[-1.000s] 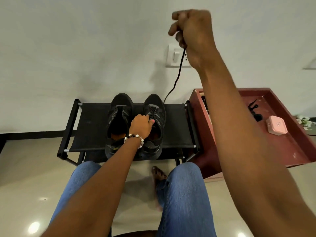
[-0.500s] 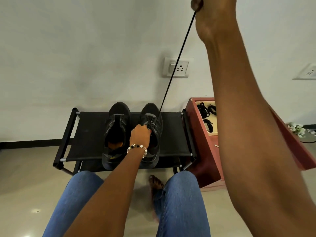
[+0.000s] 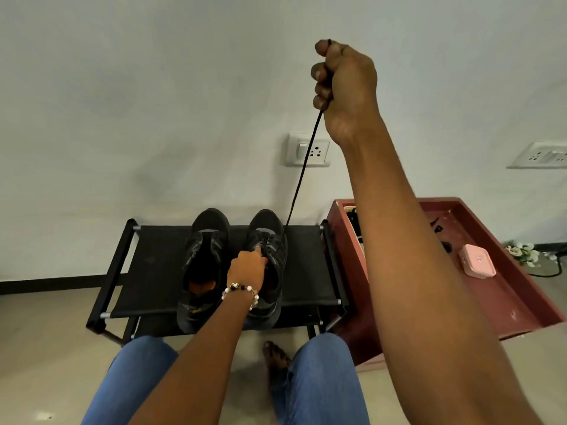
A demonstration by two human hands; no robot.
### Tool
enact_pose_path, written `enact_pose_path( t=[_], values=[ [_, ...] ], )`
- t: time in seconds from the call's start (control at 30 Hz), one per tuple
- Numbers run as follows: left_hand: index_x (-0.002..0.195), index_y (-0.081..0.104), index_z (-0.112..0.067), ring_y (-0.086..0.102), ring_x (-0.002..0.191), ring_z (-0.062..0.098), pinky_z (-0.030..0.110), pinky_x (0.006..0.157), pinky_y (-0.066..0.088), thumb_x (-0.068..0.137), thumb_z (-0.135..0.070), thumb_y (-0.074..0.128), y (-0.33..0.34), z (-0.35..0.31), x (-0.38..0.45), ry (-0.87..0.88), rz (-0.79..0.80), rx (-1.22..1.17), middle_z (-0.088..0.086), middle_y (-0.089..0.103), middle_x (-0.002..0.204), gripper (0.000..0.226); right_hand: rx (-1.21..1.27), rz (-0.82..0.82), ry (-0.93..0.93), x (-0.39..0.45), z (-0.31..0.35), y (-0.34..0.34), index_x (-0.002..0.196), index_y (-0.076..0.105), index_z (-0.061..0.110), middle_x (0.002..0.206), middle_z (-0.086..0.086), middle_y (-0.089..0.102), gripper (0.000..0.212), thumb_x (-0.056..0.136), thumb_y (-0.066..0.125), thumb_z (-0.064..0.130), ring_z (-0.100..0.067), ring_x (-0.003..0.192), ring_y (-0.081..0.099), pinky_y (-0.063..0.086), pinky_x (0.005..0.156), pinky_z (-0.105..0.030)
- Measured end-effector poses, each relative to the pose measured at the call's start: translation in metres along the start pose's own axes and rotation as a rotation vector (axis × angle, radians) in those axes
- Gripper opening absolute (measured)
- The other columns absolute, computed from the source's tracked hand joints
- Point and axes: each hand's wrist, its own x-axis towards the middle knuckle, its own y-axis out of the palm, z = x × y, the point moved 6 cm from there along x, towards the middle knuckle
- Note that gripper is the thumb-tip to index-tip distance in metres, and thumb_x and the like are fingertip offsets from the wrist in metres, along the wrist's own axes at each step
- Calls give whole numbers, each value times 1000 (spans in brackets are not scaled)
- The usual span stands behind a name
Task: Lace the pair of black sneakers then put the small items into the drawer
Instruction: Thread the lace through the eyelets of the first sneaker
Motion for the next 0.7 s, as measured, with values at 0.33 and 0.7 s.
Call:
enact_pose_path(
  t=[0.33, 0.7],
  values=[
    [112, 59, -9, 61, 99, 34, 35, 74, 45, 102, -27, 42, -7, -2, 4, -40, 73, -36, 14, 62, 107, 27, 109, -31, -12, 3, 40, 1, 79, 58, 8, 52, 2, 35, 29, 93, 33, 0, -12, 46, 23, 19, 46, -24],
    [109, 61, -10, 61, 97, 32, 35, 76, 46, 101, -27, 42, -3, 3, 10, -93, 138, -82, 13, 62, 108, 26, 283, -38, -52, 0, 60, -1, 80, 59, 9, 50, 4, 36, 32, 96, 33, 1, -10, 42, 26, 22, 46, -24]
  ],
)
